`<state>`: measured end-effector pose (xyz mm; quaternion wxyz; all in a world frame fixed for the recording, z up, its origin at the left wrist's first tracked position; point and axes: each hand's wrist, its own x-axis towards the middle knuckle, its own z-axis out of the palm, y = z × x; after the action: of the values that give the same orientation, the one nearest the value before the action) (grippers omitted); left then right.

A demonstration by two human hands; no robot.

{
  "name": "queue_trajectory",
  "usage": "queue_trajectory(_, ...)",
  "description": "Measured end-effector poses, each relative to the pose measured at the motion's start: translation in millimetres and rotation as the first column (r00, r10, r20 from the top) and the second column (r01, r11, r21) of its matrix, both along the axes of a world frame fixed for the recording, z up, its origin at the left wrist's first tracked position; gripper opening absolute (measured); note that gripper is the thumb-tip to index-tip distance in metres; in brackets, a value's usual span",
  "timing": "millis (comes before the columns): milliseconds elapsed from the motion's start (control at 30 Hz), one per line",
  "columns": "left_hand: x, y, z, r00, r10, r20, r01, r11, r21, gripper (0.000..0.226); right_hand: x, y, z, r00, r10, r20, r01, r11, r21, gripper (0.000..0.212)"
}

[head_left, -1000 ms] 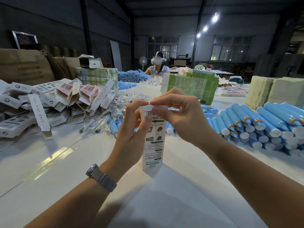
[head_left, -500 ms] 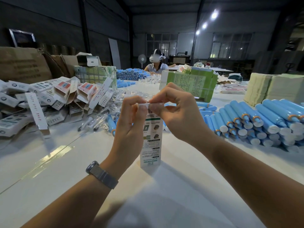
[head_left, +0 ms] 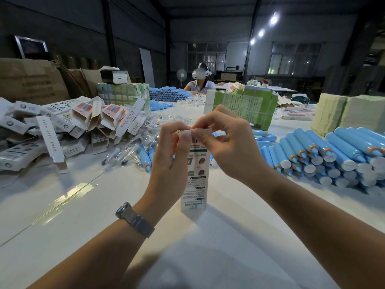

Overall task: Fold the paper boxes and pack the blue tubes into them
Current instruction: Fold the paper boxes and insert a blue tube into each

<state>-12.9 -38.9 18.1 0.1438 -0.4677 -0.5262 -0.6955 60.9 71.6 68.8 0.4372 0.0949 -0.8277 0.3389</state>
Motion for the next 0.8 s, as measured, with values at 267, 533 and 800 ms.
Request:
queue_trajectory(267, -5.9, -0.1, -6.0, 0.997, 0.000, -0.082, -0.003, 0.999, -0.040, 0.021, 4.4, 2.9, 12.7, 0.999, -0.014, 0.037, 0.008, 0.990, 0.144, 0.016)
queue_trajectory(533, -4.6, -3.1, -6.6, 0.997, -0.010, -0.077, 0.007, 0.999, -0.038, 0.022, 11.2, -2.6, 22.1, 0.996, -0.019, 0.090, 0.006, 0.990, 0.138, 0.013)
queue_trajectory(800, -3.6, -3.7, -6.1, 0.995, 0.006, -0.099, -0.009, 1.000, -0.025, 0.020, 12.3, -1.2, 24.1, 0.988, 0.041, 0.149, -0.058, 0.992, 0.110, 0.016)
